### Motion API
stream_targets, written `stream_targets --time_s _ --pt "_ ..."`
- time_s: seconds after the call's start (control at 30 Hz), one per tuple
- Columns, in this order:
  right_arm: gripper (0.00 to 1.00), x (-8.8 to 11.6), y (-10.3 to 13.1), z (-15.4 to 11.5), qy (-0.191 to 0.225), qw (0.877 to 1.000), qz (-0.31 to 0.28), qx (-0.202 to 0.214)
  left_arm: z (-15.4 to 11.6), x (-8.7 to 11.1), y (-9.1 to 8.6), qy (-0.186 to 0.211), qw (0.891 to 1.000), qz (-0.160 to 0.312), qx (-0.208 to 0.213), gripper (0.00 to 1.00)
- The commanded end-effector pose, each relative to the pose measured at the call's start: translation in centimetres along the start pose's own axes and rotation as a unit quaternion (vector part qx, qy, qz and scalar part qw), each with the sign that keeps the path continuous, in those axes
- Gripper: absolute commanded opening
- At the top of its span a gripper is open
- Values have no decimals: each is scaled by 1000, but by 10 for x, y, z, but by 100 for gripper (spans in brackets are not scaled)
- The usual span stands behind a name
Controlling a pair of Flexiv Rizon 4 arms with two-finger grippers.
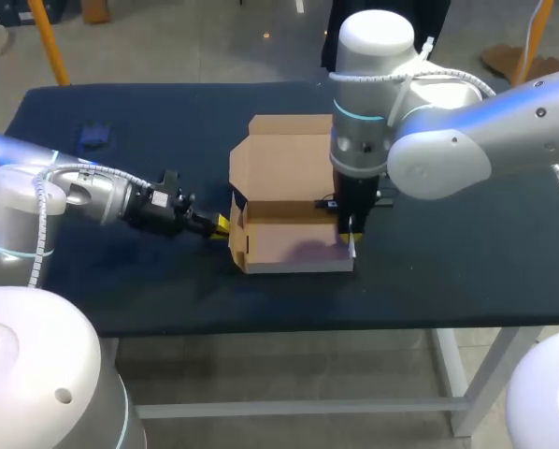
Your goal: Assemble the packaging by folding the flat box into shape, placing the metal phone stand inside, and closing the box properly
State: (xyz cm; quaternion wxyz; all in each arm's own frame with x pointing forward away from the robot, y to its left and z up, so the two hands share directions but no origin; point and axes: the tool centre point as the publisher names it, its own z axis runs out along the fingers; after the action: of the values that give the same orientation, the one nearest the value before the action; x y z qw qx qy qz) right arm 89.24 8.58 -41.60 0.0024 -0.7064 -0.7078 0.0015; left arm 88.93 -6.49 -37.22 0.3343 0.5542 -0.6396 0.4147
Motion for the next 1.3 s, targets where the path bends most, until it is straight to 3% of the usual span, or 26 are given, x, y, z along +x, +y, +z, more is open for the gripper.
stream_targets --time_s 0.03,0.27,0.47,1.07,1.3 --pt "0 1 0 -1 -1 1000 0 1 -2 -3 -1 8 1000 -2 2 16" --pt "0 1 0 -1 -1 1000 0 1 -2 -4 -2 22 1000 -9 -1 18" --pt "0 1 0 -1 -1 1000 0 1 0 3 0 32 999 -3 -5 35" --pt "0 1 0 -1 -1 1000 0 1 15 16 2 26 999 1 -20 33" --pt "0 1 0 -1 -1 1000 0 1 20 18 2 4 1000 2 -20 41"
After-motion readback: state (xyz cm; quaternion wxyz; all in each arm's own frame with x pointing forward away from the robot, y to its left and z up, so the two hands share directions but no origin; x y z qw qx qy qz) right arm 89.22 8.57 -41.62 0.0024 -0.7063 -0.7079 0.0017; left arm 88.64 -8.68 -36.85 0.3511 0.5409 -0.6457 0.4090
